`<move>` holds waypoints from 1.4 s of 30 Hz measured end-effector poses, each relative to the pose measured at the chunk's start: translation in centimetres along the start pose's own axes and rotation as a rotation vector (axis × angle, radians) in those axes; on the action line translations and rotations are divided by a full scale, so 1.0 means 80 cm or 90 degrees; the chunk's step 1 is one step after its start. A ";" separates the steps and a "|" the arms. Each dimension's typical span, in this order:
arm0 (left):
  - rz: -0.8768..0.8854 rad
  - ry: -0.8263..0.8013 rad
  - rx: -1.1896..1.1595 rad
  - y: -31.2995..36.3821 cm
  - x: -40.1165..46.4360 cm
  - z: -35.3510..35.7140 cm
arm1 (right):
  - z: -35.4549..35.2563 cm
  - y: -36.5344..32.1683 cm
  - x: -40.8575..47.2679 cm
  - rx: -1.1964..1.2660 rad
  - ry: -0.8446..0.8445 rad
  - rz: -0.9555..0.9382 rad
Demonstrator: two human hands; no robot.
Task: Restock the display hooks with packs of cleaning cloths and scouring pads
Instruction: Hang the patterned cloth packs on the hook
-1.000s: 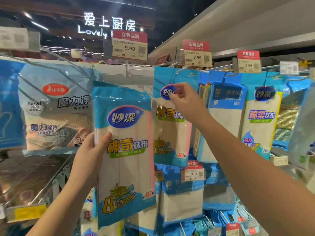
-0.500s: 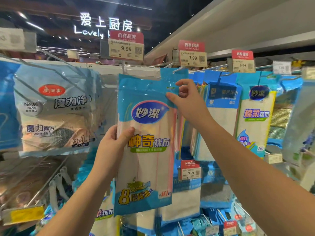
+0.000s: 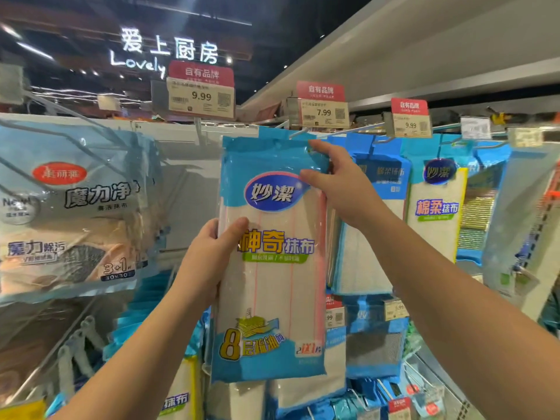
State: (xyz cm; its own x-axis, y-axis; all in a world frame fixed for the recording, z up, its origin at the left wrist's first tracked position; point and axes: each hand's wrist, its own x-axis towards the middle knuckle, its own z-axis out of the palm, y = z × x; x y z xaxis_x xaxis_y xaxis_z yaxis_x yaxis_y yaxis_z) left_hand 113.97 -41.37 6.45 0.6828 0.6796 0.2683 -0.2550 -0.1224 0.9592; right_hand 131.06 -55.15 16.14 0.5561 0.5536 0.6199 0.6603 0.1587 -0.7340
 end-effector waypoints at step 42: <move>-0.027 0.072 0.117 0.000 -0.009 0.004 | 0.010 0.036 0.002 -0.208 0.057 0.123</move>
State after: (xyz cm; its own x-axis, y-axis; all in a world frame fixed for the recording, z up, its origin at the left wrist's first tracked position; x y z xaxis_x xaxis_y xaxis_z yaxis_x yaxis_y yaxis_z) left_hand 113.72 -42.05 6.27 0.6069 0.7621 0.2255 -0.0914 -0.2149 0.9724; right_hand 132.62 -53.96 13.90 0.7189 0.4714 0.5109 0.6565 -0.2190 -0.7218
